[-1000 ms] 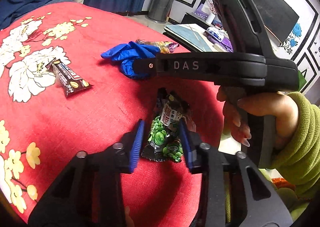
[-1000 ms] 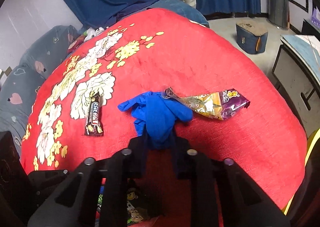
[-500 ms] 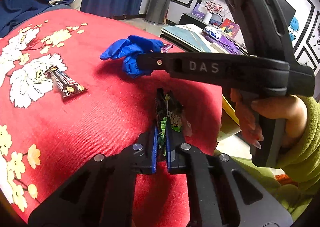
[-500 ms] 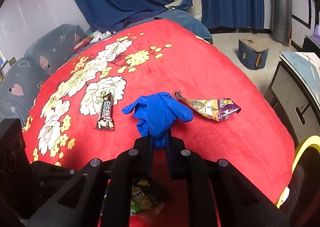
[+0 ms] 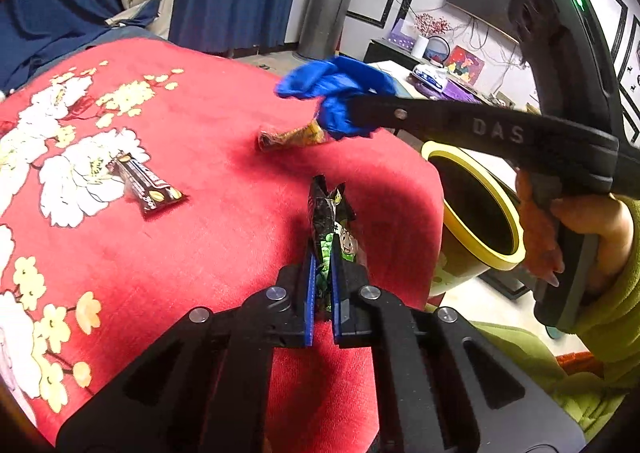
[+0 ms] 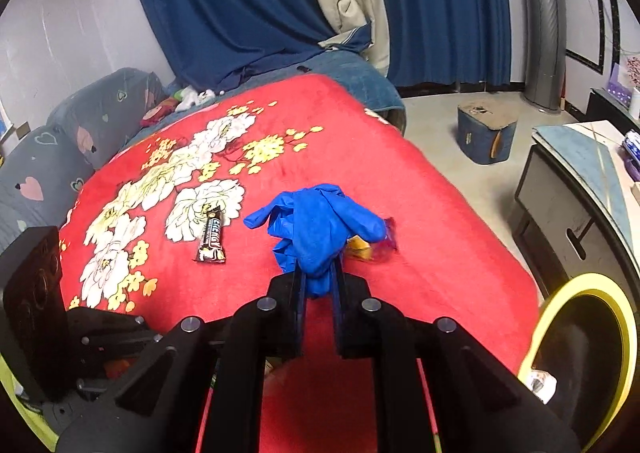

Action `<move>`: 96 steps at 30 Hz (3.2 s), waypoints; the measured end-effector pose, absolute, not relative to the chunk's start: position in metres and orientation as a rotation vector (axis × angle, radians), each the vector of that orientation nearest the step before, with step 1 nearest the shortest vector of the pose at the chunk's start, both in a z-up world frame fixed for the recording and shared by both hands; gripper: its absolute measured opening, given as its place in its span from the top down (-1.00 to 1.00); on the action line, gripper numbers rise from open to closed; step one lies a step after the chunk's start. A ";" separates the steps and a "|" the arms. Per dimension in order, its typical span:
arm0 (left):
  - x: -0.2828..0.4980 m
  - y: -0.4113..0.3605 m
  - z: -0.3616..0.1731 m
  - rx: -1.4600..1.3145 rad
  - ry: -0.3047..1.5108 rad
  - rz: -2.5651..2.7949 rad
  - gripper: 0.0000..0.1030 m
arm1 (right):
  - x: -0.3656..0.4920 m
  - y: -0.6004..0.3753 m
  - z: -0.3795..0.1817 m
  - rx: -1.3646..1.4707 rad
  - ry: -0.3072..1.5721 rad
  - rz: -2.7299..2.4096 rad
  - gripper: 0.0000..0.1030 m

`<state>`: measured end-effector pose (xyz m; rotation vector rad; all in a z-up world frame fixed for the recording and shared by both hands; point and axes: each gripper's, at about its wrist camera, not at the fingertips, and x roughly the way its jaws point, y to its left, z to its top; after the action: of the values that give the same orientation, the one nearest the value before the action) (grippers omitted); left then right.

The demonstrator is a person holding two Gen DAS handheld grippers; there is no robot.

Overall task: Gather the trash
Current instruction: 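Grasp the blue glove with the right gripper while the left grasps the green snack packet, then carry the blue glove and green packet with both grippers over the yellow-rimmed bin, then open both grippers to drop the glove and packet into the bin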

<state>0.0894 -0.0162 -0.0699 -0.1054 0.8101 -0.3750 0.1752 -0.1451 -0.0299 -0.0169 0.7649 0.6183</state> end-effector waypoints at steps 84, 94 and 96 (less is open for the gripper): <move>0.187 -0.256 -0.055 -0.043 0.785 -0.641 0.93 | 0.115 -0.420 -0.094 0.241 0.782 0.049 0.74; 0.197 -0.262 -0.062 -0.044 0.825 -0.635 0.69 | 0.117 -0.433 -0.099 0.272 0.787 0.004 0.32; 0.197 -0.261 -0.061 -0.046 0.827 -0.634 0.52 | 0.116 -0.436 -0.098 0.281 0.780 -0.016 0.16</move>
<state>0.1968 -0.2610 -0.0613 -0.0462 0.8269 -0.6340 0.1164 -0.4364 -0.0978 0.2815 0.7804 -0.0164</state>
